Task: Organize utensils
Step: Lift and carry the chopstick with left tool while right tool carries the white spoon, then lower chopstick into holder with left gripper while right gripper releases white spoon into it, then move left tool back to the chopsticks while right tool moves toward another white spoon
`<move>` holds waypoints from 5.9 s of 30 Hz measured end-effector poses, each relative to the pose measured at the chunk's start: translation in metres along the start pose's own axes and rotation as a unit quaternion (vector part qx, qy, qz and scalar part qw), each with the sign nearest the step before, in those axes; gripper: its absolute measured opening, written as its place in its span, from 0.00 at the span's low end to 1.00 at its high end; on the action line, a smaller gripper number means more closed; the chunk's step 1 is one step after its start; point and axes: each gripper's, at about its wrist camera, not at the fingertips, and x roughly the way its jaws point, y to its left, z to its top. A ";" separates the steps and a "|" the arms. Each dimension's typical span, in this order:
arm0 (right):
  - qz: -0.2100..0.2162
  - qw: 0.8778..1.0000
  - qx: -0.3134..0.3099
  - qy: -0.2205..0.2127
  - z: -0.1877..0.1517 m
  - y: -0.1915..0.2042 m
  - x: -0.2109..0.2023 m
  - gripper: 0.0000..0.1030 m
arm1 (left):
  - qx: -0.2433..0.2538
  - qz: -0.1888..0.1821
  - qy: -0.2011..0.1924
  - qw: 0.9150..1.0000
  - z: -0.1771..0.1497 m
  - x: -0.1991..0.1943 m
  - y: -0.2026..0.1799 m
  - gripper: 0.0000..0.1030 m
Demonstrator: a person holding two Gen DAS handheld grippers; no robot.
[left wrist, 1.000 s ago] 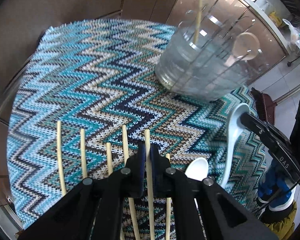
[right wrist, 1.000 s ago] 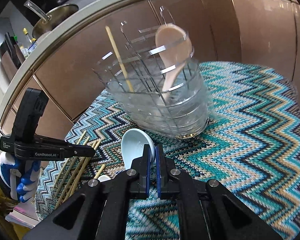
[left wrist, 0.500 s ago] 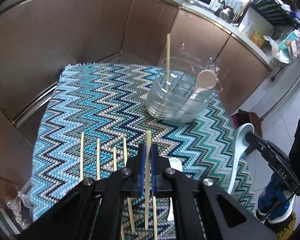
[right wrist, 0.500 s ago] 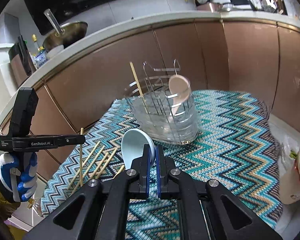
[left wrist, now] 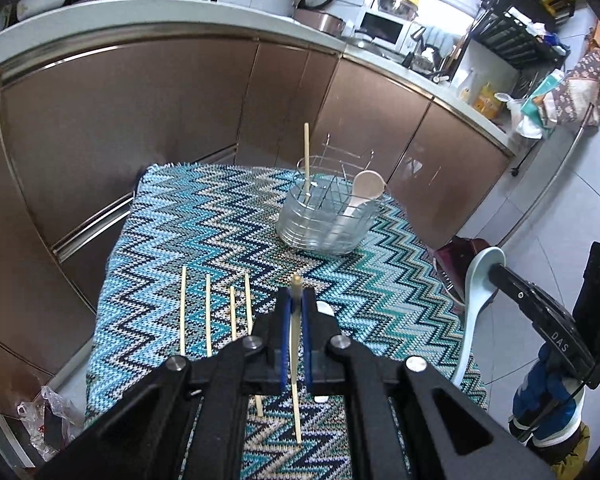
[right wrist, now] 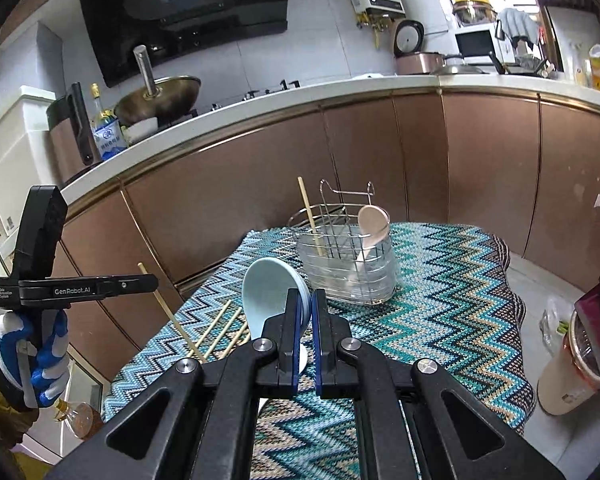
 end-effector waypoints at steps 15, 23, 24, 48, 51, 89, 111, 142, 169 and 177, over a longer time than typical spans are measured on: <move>-0.017 0.999 -0.010 -0.044 0.008 0.026 -0.044 0.05 | 0.010 -0.013 -0.052 0.998 0.009 -0.052 -0.014 0.04; -0.046 0.996 -0.012 -0.080 0.038 0.018 -0.034 0.05 | 0.015 -0.039 -0.084 0.996 0.058 -0.058 -0.029 0.04; -0.049 0.995 -0.012 -0.087 0.045 0.015 -0.030 0.05 | 0.016 -0.040 -0.087 0.995 0.065 -0.058 -0.031 0.04; -0.117 0.977 -0.054 -0.169 0.123 -0.043 0.122 0.05 | 0.034 -0.014 -0.104 0.994 0.176 0.106 -0.043 0.04; -0.122 0.975 -0.068 -0.174 0.118 -0.044 0.139 0.05 | 0.039 -0.007 -0.097 0.995 0.173 0.124 -0.040 0.04; -0.147 0.972 -0.063 -0.170 0.064 -0.045 0.130 0.45 | 0.049 0.026 -0.065 0.996 0.136 0.146 -0.037 0.07; -0.200 0.967 -0.022 -0.159 0.037 -0.031 0.020 0.80 | 0.045 0.027 -0.098 0.994 0.078 0.060 -0.043 0.35; -0.256 0.950 -0.015 -0.177 0.017 0.005 -0.076 1.00 | 0.039 0.134 -0.238 0.961 0.000 -0.050 -0.004 0.45; -0.221 0.942 -0.045 -0.248 0.012 0.068 -0.135 1.00 | 0.031 0.138 -0.281 0.949 -0.029 -0.130 0.009 0.47; -0.215 0.940 -0.048 -0.258 0.006 0.080 -0.144 1.00 | 0.012 0.139 -0.292 0.946 -0.038 -0.148 0.015 0.59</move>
